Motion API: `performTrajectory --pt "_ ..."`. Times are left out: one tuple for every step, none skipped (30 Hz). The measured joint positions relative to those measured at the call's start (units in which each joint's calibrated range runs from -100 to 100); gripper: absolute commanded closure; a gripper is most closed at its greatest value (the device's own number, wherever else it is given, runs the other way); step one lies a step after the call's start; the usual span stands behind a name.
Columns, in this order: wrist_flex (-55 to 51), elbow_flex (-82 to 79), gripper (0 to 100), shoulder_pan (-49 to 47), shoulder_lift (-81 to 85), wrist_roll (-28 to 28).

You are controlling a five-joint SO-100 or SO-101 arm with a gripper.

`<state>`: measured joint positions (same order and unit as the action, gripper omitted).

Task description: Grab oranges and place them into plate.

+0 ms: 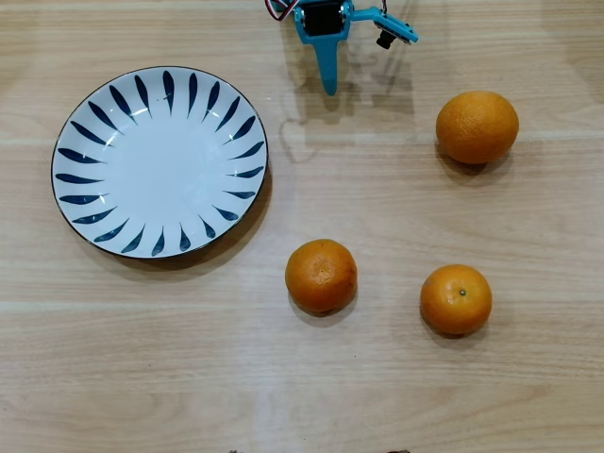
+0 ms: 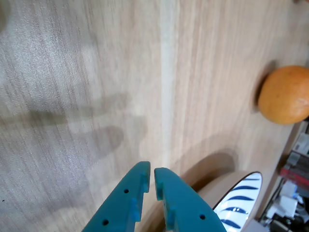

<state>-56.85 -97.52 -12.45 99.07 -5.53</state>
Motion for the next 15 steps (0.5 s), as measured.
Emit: performTrajectory --pt "0.0 0.0 98 0.0 0.0 0.0" --pt "0.0 -0.35 98 0.08 0.0 0.0" --pt "0.0 -0.62 98 0.25 0.0 0.0" --pt "0.0 -0.62 98 0.34 0.0 0.0" --pt "0.0 -0.62 98 0.42 0.0 0.0" --pt "0.0 -0.62 98 0.42 0.0 0.0" --pt "0.0 -0.62 98 0.42 0.0 0.0" --pt "0.0 -0.62 98 0.42 0.0 0.0" --pt "0.0 -0.62 98 0.42 0.0 0.0" --pt "0.0 -0.62 98 0.42 0.0 0.0" --pt "0.0 -0.62 98 0.42 0.0 0.0" --pt "0.0 -0.62 98 0.42 0.0 0.0" --pt "0.0 -0.62 98 0.42 0.0 0.0" --pt "0.0 -0.62 98 0.42 0.0 0.0" --pt "0.0 -0.71 98 0.51 0.0 0.0"
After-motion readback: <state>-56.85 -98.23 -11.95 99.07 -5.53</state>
